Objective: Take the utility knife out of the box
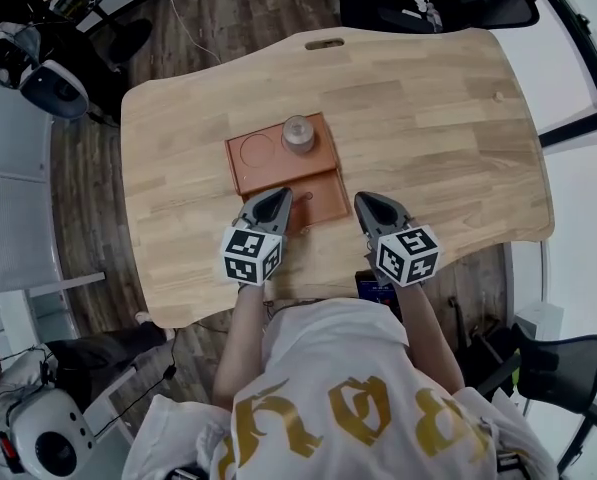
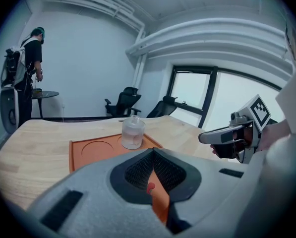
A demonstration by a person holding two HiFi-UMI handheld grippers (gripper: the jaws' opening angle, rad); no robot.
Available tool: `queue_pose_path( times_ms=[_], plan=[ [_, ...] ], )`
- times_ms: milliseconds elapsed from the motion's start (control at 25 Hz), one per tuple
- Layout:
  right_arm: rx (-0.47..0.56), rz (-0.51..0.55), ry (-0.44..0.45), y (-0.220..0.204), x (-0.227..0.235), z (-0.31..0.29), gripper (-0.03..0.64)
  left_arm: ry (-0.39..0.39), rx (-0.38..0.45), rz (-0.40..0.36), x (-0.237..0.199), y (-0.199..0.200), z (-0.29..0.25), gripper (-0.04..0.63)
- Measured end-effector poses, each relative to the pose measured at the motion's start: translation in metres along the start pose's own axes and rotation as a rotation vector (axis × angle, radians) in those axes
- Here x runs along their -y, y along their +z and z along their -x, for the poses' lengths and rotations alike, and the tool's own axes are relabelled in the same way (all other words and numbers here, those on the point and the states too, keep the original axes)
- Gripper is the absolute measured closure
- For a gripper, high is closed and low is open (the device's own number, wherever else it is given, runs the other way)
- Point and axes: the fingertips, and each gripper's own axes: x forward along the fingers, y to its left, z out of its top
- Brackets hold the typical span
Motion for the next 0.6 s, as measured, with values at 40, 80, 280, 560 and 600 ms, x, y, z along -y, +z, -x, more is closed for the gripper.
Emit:
queue_pose_path(
  times_ms=[40, 80, 280, 560, 600],
  plan=[
    [-0.011, 0.005, -0.003, -0.002, 0.002, -0.002, 0.604, -0.002, -0.007, 0.003, -0.001, -0.001, -0.002, 0.584],
    [-0.020, 0.008, -0.005, -0.003, 0.005, -0.004, 0.606, -0.004, -0.014, 0.007, -0.002, -0.003, -0.005, 0.584],
    [-0.035, -0.015, -0.017, -0.006, 0.019, -0.014, 0.606, -0.021, -0.058, -0.016, -0.005, -0.010, -0.017, 0.584],
    [-0.060, -0.038, -0.025, -0.012, 0.030, -0.024, 0.604, -0.069, -0.149, -0.043, -0.003, -0.029, -0.034, 0.584],
    [-0.063, -0.041, -0.026, -0.013, 0.031, -0.025, 0.604, -0.078, -0.162, -0.046, -0.002, -0.032, -0.037, 0.584]
  ],
)
